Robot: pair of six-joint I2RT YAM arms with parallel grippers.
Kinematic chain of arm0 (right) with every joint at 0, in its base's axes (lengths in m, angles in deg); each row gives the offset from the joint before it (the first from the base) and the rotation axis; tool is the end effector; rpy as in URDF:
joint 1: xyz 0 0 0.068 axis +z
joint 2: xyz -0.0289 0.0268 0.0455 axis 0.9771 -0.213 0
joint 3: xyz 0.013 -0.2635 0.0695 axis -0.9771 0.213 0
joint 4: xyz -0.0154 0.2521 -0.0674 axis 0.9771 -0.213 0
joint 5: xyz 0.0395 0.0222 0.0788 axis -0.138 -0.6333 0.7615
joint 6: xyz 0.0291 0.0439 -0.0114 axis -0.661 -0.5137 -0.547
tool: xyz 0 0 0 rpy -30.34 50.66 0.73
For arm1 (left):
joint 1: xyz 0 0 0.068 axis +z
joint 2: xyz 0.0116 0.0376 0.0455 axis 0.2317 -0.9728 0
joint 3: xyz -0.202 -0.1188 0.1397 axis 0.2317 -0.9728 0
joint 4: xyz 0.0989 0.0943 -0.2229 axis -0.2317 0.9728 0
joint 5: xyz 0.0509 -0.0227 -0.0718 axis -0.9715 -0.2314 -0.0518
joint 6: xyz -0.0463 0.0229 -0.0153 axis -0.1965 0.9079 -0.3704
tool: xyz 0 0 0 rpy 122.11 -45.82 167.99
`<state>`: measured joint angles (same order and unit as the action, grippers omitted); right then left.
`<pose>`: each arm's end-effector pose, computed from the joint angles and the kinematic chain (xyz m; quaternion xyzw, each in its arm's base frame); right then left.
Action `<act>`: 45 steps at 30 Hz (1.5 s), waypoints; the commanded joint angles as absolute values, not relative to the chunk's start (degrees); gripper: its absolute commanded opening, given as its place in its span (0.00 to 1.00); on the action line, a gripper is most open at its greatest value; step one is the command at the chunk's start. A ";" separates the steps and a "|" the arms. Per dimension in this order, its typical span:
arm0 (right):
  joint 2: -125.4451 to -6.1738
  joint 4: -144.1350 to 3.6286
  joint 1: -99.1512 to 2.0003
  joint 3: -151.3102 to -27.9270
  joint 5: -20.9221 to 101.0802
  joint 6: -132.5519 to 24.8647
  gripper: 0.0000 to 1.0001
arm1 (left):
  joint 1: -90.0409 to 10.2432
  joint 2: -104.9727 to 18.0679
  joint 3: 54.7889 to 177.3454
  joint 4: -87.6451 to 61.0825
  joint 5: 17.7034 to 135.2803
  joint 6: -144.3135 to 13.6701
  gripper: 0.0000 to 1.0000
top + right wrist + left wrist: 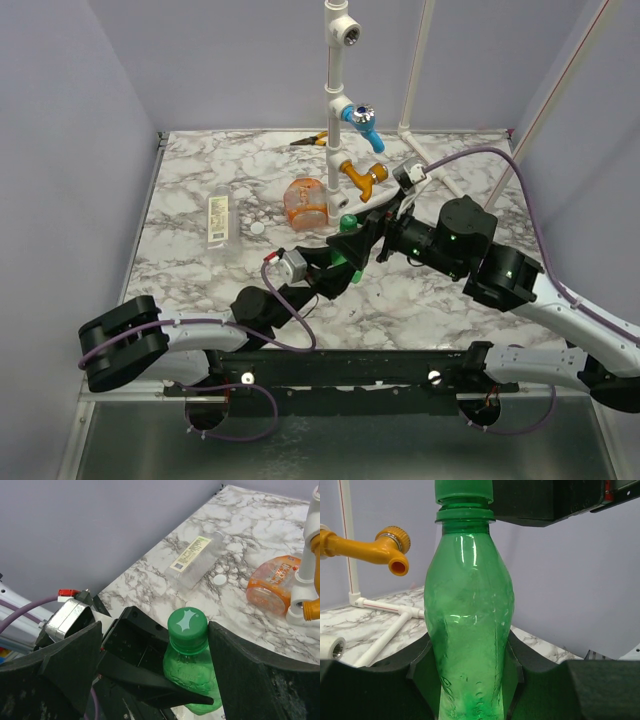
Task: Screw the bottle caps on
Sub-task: Screw the bottle cap onto the plastic bottle.
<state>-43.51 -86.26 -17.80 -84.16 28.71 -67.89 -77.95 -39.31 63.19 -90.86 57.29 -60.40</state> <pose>0.1126 0.1896 0.4365 -0.2259 0.7030 0.4182 0.5290 0.1048 -0.2046 0.2581 0.1778 0.4900 -0.4560 0.7213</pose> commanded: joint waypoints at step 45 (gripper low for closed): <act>-45.99 -85.23 -16.88 -85.88 24.25 -71.35 0.89 | -78.98 -36.86 67.10 -81.14 67.18 -62.62 0.00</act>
<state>-46.22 -85.95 -17.26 -84.22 22.29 -70.58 -78.78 -36.64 65.92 -80.58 65.92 -61.69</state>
